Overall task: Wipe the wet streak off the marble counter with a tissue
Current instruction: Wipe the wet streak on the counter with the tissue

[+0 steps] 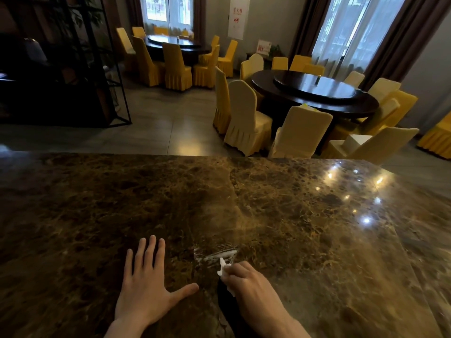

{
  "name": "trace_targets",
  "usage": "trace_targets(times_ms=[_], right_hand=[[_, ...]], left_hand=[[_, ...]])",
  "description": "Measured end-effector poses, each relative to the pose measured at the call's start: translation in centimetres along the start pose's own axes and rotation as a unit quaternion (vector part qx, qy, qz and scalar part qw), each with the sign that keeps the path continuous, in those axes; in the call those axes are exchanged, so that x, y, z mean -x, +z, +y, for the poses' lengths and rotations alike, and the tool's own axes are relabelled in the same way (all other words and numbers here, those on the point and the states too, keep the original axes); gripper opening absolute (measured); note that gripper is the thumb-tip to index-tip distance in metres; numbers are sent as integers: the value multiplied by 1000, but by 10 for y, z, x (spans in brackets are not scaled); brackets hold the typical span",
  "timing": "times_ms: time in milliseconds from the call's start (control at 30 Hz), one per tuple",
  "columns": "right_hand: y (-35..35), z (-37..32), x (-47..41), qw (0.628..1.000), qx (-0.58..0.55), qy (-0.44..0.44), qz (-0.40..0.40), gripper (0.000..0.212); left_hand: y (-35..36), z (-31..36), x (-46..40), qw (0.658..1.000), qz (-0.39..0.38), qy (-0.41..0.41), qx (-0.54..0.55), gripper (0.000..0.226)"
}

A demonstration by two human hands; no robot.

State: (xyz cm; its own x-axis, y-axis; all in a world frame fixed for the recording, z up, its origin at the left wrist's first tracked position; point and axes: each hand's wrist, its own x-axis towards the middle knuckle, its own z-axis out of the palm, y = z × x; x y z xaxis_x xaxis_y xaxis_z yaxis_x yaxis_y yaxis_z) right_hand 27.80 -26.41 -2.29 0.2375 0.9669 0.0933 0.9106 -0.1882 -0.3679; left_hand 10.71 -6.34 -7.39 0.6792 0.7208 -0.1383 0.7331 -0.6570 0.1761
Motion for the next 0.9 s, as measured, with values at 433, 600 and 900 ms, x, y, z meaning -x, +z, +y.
trace_targets(times_ms=[433,600,900], right_hand=[[0,25,-44,987,19,110,118,31],[0,25,-66,966,-2,199,163,33],[12,21,-11,997,30,27,64,7]], left_hand=[[-8,2,0,999,-36,-3,-8,148],[-10,3,1,999,-43,-3,-16,149],[-12,4,2,999,-41,-1,-9,150]])
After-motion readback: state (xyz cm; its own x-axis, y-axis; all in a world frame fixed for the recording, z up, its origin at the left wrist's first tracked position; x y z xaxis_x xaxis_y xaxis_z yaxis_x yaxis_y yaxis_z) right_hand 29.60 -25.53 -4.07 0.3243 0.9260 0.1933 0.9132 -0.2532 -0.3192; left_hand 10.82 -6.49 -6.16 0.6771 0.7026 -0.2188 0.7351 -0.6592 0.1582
